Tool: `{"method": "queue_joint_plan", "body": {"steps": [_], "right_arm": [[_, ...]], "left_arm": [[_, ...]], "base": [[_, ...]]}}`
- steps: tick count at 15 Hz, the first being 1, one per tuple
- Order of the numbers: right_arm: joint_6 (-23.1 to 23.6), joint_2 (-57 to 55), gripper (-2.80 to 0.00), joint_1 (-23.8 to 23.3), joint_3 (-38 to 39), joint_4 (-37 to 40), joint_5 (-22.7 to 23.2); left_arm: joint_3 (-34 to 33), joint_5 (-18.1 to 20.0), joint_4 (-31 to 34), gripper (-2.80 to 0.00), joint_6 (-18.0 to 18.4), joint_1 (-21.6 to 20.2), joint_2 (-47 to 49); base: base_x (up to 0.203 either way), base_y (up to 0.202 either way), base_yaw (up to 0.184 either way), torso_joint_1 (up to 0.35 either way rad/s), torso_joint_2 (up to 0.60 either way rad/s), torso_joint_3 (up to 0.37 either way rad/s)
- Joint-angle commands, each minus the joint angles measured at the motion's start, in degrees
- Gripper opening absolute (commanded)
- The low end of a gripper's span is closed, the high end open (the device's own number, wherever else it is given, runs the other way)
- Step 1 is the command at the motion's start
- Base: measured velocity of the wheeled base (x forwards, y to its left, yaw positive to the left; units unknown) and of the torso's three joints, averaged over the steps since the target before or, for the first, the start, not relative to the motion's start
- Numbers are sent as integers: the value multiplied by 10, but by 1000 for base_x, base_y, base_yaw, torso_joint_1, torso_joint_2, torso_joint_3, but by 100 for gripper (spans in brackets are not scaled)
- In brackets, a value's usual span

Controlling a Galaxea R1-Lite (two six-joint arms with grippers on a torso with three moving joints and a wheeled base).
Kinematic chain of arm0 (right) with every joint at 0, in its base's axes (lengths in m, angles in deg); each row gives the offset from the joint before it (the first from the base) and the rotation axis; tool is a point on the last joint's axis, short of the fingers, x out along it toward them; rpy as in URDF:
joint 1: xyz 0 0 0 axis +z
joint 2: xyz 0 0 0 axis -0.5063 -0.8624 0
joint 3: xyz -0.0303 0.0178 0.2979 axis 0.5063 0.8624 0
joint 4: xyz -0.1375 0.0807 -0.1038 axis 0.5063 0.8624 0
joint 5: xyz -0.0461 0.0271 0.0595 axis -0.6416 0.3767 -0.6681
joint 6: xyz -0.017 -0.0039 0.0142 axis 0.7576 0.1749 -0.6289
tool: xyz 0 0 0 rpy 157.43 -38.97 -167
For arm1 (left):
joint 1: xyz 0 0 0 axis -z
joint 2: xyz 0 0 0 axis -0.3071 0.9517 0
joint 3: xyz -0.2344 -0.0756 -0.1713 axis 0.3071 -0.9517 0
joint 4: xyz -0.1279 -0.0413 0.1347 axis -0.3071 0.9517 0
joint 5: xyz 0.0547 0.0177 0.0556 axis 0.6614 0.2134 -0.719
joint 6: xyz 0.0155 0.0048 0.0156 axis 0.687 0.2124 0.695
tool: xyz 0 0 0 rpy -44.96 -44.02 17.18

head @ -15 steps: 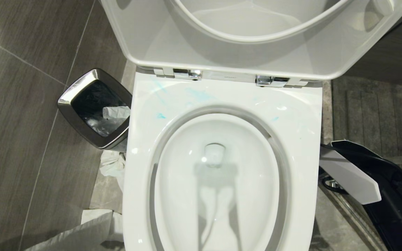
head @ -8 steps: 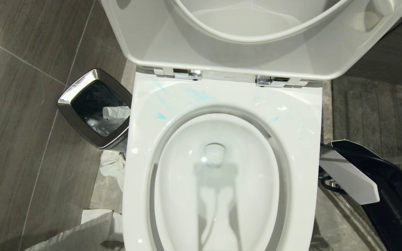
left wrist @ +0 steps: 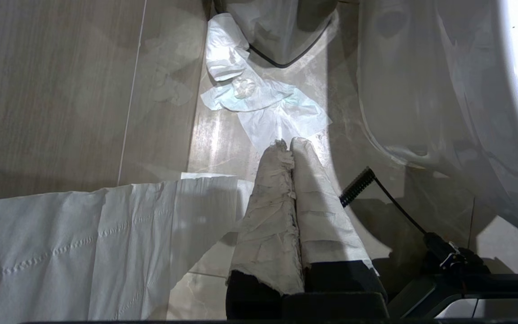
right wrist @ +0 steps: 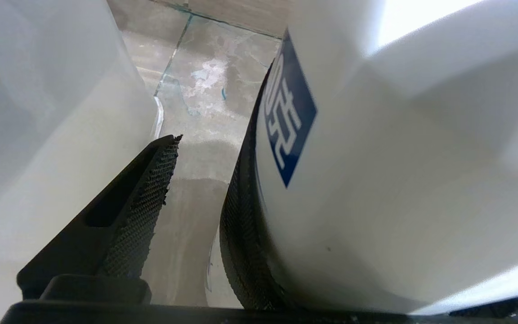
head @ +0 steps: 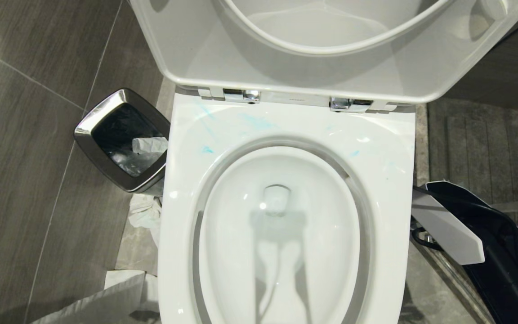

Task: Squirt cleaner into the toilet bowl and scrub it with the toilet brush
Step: Pour in the cleaning agent

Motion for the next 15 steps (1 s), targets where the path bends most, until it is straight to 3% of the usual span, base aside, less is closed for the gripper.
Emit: {"method": "queue_joint_plan", "body": {"steps": [1,5,6,15], "right_arm": [[2,1,0,0,-1,-5,0],[11,3,0,0,-3,-5,0],[11,2,-280,0,-9,-5,2],[27,10,-280,0,-25,-5,9]], "left_arm": [[-4,0,0,-280,0,0,0],[-4,0,0,-280,0,0,0],[-4,0,0,-280,0,0,0],[-4,0,0,-280,0,0,0]], "base": [[0,0,0,0,0,0],[0,0,0,0,0,0],[0,0,0,0,0,0],[0,0,0,0,0,0]]}}
